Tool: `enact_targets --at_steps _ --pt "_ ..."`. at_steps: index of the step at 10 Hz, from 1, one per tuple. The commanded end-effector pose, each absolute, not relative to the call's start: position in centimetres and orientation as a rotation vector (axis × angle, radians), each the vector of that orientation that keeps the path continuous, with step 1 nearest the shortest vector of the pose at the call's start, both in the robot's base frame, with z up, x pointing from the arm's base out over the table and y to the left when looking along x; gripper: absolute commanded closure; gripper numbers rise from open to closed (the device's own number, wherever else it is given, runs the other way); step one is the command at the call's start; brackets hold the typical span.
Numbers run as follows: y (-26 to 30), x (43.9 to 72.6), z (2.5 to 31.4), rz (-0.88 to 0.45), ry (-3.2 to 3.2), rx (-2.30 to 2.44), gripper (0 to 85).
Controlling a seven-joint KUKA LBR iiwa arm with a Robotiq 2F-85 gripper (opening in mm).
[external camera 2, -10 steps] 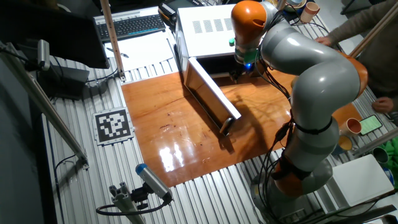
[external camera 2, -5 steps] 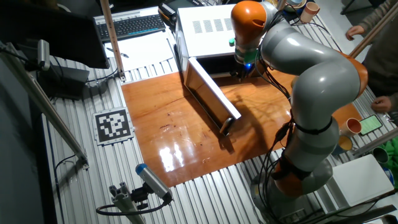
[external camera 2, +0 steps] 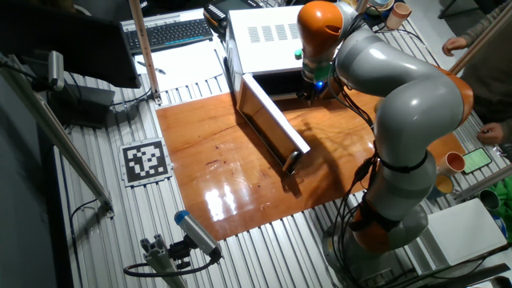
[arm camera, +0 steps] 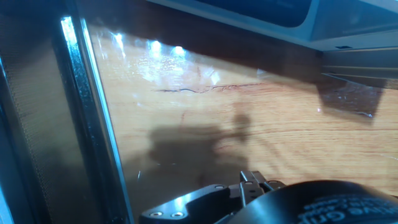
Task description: Put the bowl into the microwave
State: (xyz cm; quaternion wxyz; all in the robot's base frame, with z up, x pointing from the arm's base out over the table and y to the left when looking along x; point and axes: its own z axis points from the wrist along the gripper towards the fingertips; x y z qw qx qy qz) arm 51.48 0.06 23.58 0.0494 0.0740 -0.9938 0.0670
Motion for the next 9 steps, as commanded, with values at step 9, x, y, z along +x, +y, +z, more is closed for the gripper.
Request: enact_targets --at_steps 9 --pt "-0.18 51.49 23.64 0.058 -3.065 0.154 85.0"
